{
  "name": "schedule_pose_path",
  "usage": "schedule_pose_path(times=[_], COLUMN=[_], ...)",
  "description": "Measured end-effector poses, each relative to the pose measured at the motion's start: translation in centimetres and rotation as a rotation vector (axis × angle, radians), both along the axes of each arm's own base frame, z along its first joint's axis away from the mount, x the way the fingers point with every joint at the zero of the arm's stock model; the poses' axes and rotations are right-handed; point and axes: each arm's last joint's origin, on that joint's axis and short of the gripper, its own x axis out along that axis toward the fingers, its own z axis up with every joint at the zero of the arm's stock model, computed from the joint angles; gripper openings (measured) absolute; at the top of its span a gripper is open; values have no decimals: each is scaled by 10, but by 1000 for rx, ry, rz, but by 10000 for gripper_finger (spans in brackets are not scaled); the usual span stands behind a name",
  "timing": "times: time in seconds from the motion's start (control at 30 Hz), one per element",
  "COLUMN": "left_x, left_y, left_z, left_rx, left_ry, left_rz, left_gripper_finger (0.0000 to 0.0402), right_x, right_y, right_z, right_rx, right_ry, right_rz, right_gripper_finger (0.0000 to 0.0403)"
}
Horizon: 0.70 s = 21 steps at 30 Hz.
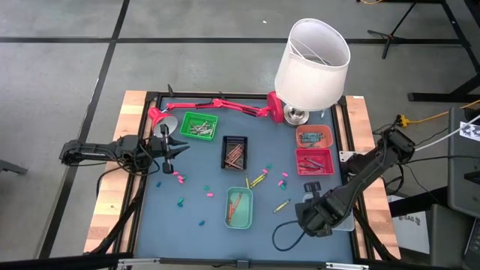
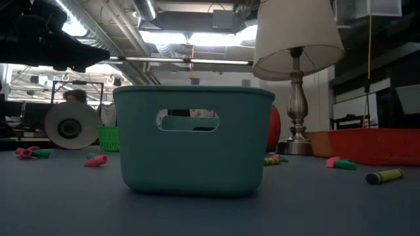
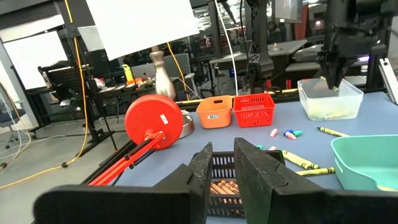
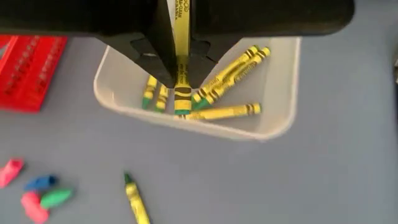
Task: Sort crayons
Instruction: Put the green crayon into the transparent bin
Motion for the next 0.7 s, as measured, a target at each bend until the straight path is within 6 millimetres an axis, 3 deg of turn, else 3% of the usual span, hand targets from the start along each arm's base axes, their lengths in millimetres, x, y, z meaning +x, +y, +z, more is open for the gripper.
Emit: schedule_pose_path(times=[0.2, 0.43, 0.7], left_x=[0, 0, 0], left_y=[0, 0, 0], left_z=[0, 0, 0], left_rx=[0, 0, 0], left_ry=[0, 0, 0], left_rz=[0, 0, 0], left_gripper_finger=[53, 53, 53], right_x=[-8, -9, -9], right_y=[-3, -4, -4], right_z=[-14, -17, -17], right_rx=[-35, -38, -37], right_ry=[38, 40, 40], right_rz=[-54, -78, -100], right_gripper_finger=[19, 25, 107])
